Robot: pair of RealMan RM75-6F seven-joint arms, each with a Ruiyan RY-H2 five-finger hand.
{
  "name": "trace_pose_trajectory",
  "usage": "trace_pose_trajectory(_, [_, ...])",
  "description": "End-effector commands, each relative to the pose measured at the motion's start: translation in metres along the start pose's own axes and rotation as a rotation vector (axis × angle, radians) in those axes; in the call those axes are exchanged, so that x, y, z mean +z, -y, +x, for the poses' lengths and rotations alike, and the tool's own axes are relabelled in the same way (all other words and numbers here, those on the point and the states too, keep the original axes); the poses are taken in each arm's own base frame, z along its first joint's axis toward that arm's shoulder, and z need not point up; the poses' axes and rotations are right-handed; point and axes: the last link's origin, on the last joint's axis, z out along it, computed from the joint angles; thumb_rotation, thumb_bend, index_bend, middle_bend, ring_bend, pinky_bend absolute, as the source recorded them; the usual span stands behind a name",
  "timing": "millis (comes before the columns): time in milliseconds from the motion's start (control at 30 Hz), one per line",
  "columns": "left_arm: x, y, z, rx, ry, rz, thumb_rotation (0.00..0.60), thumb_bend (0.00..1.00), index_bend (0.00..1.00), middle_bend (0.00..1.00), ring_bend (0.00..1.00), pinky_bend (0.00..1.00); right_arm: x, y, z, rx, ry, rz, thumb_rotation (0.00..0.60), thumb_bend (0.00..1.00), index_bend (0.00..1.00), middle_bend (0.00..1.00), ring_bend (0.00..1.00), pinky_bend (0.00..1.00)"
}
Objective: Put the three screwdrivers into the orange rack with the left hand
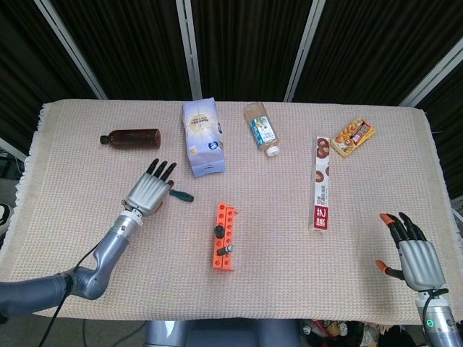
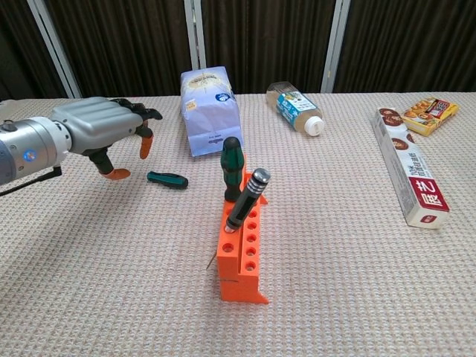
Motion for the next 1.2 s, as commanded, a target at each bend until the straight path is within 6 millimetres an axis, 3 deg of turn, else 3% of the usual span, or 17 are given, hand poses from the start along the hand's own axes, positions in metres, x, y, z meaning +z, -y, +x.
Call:
trace_pose_trajectory(33, [0.014, -0.015, 0.008, 0.089, -0.03, -0.023, 0.6, 0.32, 0.39, 0.0, 0.0, 0.0, -0.001, -0.001, 0.001, 0.0, -0.003, -0.005, 0.6, 0.09, 0.09, 0.11, 0.0, 0.17])
trace_pose_trajectory(467, [0.044, -0.047, 0.003, 0.131, 0.023, -0.035, 0.6, 0.32, 0.39, 0.0, 0.0, 0.0, -0.009, -0.011, 0.004, -0.001, -0.011, -0.043, 0.6, 0.09, 0.09, 0.11, 0.0, 0.17])
trace_pose_trajectory(1200, [0.05, -0.068, -0.002, 0.106, 0.043, -0.054, 0.6, 0.32, 0.41, 0.0, 0.0, 0.0, -0.011, -0.017, 0.005, 0.003, -0.015, -0.066, 0.6, 0.09, 0.09, 0.11, 0.0, 0.17])
